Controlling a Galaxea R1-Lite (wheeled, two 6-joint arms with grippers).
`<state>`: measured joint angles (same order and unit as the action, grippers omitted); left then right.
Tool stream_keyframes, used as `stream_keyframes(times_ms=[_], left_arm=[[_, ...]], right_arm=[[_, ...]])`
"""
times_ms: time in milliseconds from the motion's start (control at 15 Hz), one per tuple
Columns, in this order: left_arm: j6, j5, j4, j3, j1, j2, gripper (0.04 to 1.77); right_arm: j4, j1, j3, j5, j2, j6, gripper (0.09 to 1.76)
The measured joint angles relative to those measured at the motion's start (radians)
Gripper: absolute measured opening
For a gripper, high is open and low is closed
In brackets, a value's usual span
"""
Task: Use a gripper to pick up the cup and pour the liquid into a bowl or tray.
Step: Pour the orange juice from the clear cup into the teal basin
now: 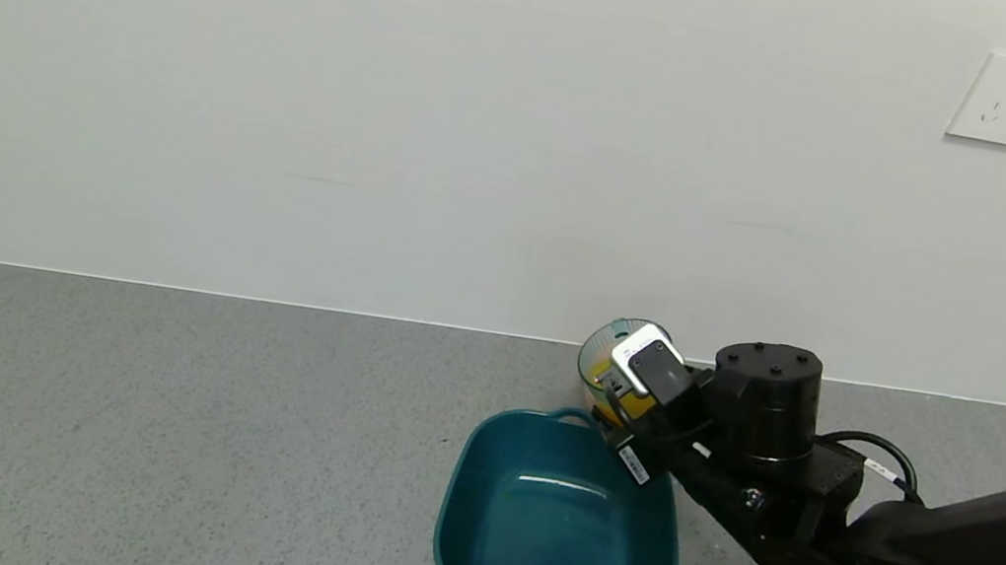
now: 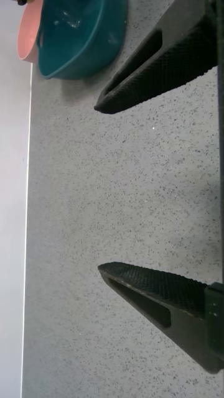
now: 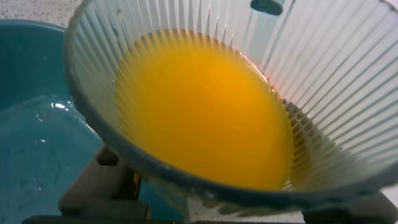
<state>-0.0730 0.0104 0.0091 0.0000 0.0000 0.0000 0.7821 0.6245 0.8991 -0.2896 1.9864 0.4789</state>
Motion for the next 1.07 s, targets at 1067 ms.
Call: stream_keyframes(times_ms=[1067], left_arm=[[0.000,0.000,0.000,0.000,0.000,0.000,1.72]], right_arm=[[0.000,0.035,-0.031,-0.015,0.001,0.194,1.36]])
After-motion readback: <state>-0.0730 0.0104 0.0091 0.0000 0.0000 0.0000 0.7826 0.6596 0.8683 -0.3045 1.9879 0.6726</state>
